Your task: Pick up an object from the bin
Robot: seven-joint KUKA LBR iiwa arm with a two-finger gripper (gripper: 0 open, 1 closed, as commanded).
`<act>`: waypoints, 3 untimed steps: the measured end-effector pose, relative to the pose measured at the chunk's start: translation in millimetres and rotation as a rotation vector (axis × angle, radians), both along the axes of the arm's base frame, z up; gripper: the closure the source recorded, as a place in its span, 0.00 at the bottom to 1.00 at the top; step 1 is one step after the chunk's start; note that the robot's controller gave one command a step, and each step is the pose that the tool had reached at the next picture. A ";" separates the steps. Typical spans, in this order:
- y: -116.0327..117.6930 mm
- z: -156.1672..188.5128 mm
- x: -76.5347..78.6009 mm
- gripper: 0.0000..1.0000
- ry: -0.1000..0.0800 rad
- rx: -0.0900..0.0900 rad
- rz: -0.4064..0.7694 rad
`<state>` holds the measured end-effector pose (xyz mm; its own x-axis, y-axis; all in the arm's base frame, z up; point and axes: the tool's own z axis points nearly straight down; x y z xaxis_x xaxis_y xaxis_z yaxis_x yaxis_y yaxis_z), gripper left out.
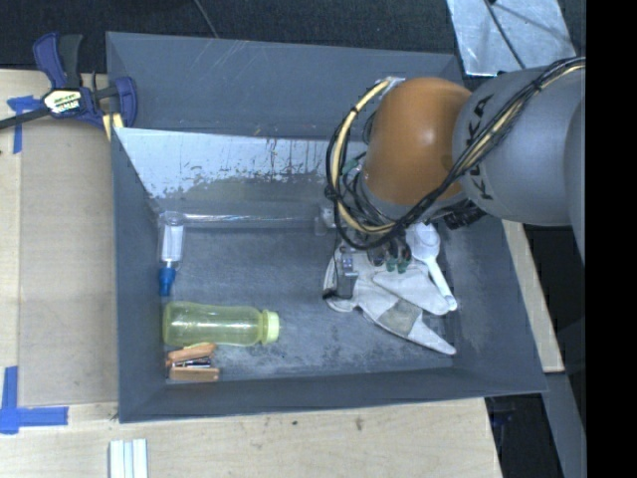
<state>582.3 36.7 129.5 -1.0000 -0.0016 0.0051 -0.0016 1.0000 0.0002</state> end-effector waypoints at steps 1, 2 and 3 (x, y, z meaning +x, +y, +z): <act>-0.2 4.8 2.0 0.00 -0.008 0.000 -0.001; -77.1 -54.4 24.6 0.00 -0.012 0.000 0.099; -90.6 -8.8 21.9 0.00 -0.007 0.000 0.123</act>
Offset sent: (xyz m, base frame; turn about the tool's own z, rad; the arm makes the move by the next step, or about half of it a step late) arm 0.0239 -0.0820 -0.0595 -0.1028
